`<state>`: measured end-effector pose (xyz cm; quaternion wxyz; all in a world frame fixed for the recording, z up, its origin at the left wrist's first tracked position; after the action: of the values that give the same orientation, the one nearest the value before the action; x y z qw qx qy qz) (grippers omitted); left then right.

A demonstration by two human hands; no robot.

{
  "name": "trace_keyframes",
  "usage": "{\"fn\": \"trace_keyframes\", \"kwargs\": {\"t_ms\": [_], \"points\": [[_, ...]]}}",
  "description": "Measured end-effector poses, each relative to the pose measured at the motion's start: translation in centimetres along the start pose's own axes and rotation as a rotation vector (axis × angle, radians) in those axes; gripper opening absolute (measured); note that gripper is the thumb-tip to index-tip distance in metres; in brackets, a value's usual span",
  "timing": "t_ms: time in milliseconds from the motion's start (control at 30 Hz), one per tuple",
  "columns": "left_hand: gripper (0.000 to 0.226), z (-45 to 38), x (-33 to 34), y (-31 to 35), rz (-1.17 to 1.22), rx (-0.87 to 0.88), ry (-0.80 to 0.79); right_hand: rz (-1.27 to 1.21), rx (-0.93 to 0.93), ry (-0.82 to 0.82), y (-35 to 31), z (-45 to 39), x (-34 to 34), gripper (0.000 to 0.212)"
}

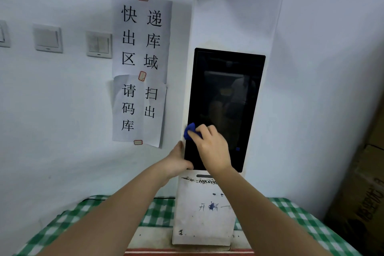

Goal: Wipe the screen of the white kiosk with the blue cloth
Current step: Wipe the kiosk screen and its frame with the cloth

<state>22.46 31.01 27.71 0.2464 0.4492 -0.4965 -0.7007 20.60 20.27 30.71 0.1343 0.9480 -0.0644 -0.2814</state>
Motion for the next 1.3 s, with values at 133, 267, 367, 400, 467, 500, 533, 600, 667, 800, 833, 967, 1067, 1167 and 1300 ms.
{"fn": "trace_keyframes", "kwargs": {"t_ms": [133, 267, 367, 400, 467, 500, 533, 600, 667, 800, 833, 967, 1067, 1167, 1300], "points": [[0.088, -0.2, 0.2, -0.6, 0.065, -0.061, -0.015, 0.008, -0.179, -0.173, -0.5, 2.6, 1.6, 0.064], [0.090, -0.1, 0.0, -0.9, 0.101, -0.089, 0.000, 0.033, -0.258, -0.137, -0.2, 2.1, 0.8, 0.050], [0.091, 0.1, -0.1, -0.9, 0.107, -0.101, -0.005, -0.001, -0.074, -0.010, 0.4, 0.2, -0.5, 0.048], [0.092, 0.1, -0.1, -0.9, 0.108, -0.105, -0.009, 0.009, -0.035, 0.005, 0.3, -0.1, -0.7, 0.050], [0.092, 0.2, -0.1, -0.9, 0.103, -0.106, -0.007, 0.032, -0.028, -0.011, -0.1, 0.1, -0.3, 0.058], [0.091, 0.1, -0.1, -0.9, 0.096, -0.103, -0.003, 0.033, -0.048, -0.040, -0.4, 0.4, 0.1, 0.064], [0.091, 0.1, -0.1, -0.9, 0.093, -0.100, -0.004, 0.030, -0.084, -0.083, -0.6, 1.0, 0.6, 0.069], [0.091, 0.0, -0.1, -1.0, 0.089, -0.105, -0.008, 0.028, -0.183, -0.166, -0.9, 2.0, 1.3, 0.071], [0.092, 0.0, -0.2, -1.0, 0.090, -0.111, -0.007, 0.050, -0.290, -0.213, -1.0, 2.4, 1.4, 0.064], [0.093, 0.2, 0.1, -0.7, 0.091, -0.115, -0.001, 0.037, -0.231, -0.073, 0.7, 1.6, 0.2, 0.045], [0.093, 0.2, 0.2, -0.6, 0.090, -0.116, -0.002, 0.002, -0.122, -0.013, 1.5, 1.2, -0.2, 0.044], [0.095, 0.1, 0.7, -0.3, 0.087, -0.112, -0.002, -0.021, 0.053, 0.049, 2.4, 1.2, -0.1, 0.055], [0.095, 0.1, 1.1, 0.0, 0.067, -0.097, 0.018, -0.014, -0.126, -0.019, 1.6, 2.8, 1.1, 0.050], [0.095, 0.3, 1.4, 0.4, 0.045, -0.105, 0.020, 0.041, -0.314, -0.119, 1.1, 4.8, 1.6, 0.042], [0.096, 0.5, 1.6, 0.8, 0.051, -0.110, 0.025, 0.038, -0.213, 0.027, 2.8, 2.8, -0.2, 0.033]]}}
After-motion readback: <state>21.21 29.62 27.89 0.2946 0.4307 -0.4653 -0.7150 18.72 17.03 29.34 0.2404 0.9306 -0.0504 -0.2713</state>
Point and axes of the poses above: each hand's wrist, its own z-axis away from the middle knuckle, its own x-axis out of the palm, y = z × x, the point moved 4 cm from there along -z, towards the middle knuckle, and after that the axes turned 2 degrees about y, right-handed, at the moved point
